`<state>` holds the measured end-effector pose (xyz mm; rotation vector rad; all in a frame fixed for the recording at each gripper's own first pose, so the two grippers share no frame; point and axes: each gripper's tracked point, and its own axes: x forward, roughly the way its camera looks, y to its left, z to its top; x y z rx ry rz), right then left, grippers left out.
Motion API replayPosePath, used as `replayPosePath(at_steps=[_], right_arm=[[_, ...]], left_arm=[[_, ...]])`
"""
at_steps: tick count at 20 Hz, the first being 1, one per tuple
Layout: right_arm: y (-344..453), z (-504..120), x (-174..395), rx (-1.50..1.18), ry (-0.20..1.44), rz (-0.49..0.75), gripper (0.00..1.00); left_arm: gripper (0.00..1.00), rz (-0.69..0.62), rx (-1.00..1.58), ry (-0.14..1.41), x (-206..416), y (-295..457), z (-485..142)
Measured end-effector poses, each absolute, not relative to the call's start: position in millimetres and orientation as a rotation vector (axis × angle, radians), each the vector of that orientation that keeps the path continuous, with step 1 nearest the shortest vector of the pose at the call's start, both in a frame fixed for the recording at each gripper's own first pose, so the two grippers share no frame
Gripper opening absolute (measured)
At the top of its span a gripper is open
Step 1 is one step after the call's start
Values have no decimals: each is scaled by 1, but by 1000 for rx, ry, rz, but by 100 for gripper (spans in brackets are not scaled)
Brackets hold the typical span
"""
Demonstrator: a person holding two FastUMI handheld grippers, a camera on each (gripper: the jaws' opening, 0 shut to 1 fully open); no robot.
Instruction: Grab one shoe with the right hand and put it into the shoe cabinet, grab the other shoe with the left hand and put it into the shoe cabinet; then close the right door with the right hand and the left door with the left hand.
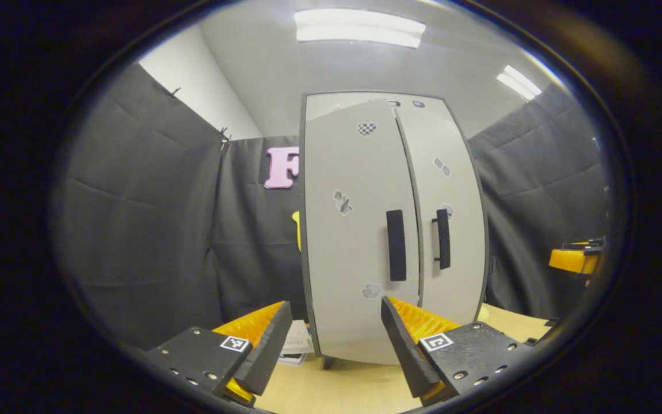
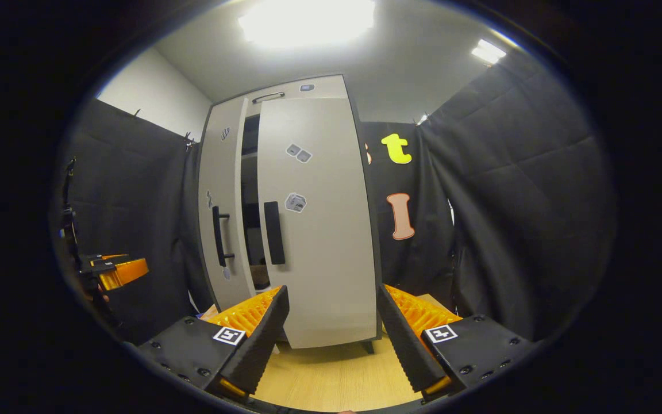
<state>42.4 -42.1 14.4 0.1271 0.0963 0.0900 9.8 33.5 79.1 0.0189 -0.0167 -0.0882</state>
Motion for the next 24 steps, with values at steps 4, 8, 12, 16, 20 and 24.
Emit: replayPosePath(at_steps=[4,8,12,16,20,24], right_arm=[[-45,27,22,93,71,107,98],[-44,28,8,84,64,107,98],[-41,26,-1,75,65,114,98],[-43,19,-5,62,73,106,98],[-47,18,-6,68,75,97,98],[-51,19,-4,73,71,86,98]], left_arm=[[96,-54,16,-14,-24,40,76],[91,-27,-1,6,-46,47,67],[96,-21,1,23,-56,51,62],[96,-12,3,33,-60,55,59],[96,-11,11,39,-61,56,57],[96,-14,17,49,-59,54,54]])
